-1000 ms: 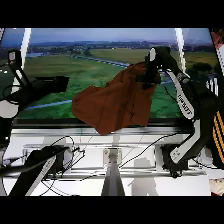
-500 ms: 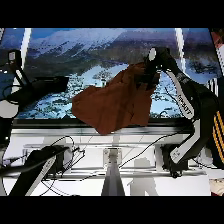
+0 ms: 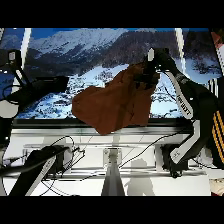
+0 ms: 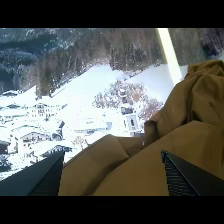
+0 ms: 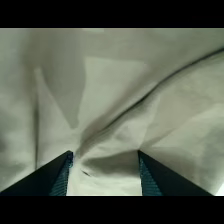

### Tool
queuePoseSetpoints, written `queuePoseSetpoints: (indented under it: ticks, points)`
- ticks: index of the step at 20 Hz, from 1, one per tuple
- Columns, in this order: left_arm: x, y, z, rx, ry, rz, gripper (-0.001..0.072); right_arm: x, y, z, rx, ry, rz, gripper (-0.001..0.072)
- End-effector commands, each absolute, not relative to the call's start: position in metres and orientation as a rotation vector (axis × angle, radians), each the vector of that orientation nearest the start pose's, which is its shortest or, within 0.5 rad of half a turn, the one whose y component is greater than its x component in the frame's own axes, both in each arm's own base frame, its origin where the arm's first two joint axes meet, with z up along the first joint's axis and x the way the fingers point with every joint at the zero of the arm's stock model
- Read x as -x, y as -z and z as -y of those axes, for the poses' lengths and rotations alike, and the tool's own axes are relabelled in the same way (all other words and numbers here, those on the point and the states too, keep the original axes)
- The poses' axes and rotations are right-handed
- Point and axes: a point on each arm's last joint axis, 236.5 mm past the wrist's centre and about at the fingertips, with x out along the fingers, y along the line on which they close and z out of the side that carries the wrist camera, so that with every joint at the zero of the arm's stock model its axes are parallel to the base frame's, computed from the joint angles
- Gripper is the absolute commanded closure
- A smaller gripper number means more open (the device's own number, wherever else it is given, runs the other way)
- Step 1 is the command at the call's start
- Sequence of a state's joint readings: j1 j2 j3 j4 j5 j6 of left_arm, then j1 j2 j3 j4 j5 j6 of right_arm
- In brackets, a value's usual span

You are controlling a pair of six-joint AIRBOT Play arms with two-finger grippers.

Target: Fold the clothes and pants, and hang the long-sleeved shirts on hangers.

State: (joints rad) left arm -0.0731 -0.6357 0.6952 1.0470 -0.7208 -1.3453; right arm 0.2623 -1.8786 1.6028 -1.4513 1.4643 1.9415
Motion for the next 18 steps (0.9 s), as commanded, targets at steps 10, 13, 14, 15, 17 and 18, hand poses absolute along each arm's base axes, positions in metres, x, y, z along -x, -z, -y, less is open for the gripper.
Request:
queuePoseSetpoints:
  ticks: [10,13,14,15,17,18]
  points:
    - [-0.328,-0.123,0.102,0.254,0.342,-0.625,0.0017,-0.365,0.101,-0.101,0.028,0.172,-1.867,0.0688]
    - [-0.328,-0.123,0.102,0.254,0.342,-0.625,0.0017,-0.364,0.1,-0.1,0.042,0.156,-1.874,0.0699]
    - [-0.328,-0.123,0.102,0.254,0.342,-0.625,0.0016,-0.363,0.099,-0.1,0.055,0.143,-1.876,0.0699]
    - [-0.328,-0.123,0.102,0.254,0.342,-0.625,0.0016,-0.365,0.096,-0.1,0.065,0.126,-1.87,0.07]
    - [-0.328,-0.124,0.102,0.254,0.342,-0.625,0.0016,-0.375,0.085,-0.101,0.098,0.069,-1.834,0.07]
    - [-0.328,-0.124,0.102,0.254,0.341,-0.621,0.0017,-0.383,0.077,-0.102,0.116,0.036,-1.798,0.07]
